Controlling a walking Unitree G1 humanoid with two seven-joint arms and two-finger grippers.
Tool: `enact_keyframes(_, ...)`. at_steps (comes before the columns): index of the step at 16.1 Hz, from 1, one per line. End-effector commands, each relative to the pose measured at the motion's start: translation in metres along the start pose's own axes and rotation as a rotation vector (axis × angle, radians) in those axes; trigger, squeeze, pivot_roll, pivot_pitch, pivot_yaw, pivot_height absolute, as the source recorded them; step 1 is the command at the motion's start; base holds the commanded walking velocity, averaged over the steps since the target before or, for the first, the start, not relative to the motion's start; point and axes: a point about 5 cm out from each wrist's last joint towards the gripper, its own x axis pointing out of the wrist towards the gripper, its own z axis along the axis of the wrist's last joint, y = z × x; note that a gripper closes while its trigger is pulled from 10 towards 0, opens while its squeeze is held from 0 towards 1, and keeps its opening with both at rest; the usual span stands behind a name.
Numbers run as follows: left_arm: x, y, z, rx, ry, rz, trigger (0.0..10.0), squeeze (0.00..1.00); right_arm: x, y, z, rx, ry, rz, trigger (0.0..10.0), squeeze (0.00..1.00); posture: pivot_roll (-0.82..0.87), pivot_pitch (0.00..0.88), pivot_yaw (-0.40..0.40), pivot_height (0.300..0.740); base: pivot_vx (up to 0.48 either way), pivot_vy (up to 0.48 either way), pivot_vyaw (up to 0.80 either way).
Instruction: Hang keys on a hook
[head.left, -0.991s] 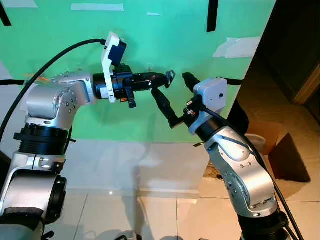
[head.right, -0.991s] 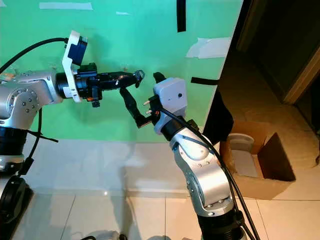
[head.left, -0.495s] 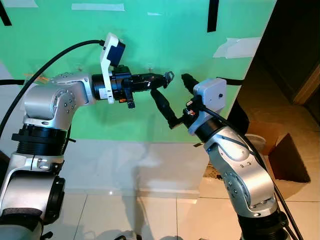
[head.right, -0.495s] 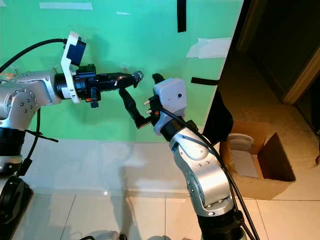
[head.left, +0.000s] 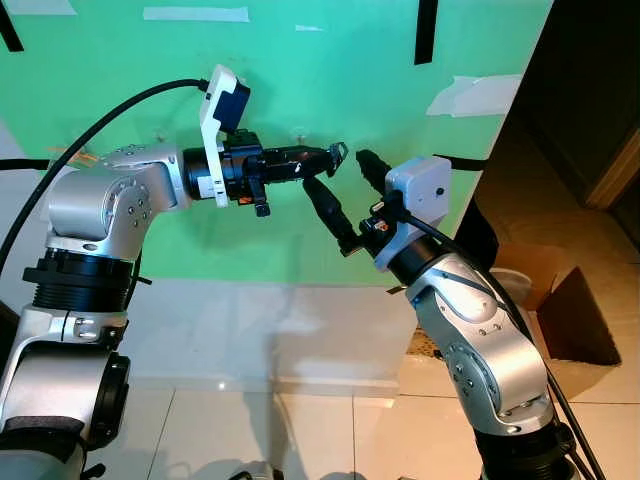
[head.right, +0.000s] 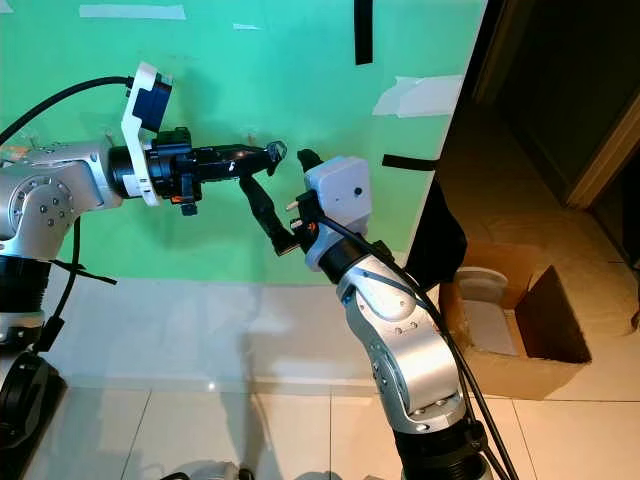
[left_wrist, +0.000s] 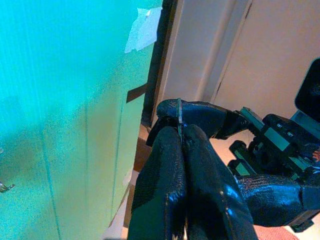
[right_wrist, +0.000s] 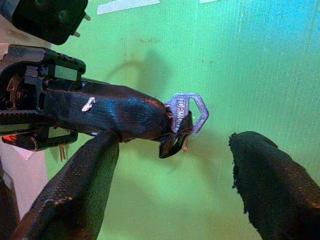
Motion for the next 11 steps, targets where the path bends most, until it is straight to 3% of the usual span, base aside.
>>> enact_keyframes(1, -0.0058, -0.001, -0.0019, -0.015, 0.005, -0.019, 10.0, 0.0, -0.0063, -0.0303, -0.0033, -0.03, 0.033, -0.17, 0.0, 0.0, 0.03, 0.0, 0.02, 0.74, 0.0, 0.0, 0.0)
enact_keyframes(11, -0.0082, 0.0046, -0.0006, -0.009, -0.022, 0.04, 10.0, 0.0, -0.0136, -0.0376, -0.0095, -0.017, 0.065, -0.212, 0.0, 0.0, 0.03, 0.0, 0.012, 0.74, 0.0, 0.0, 0.0)
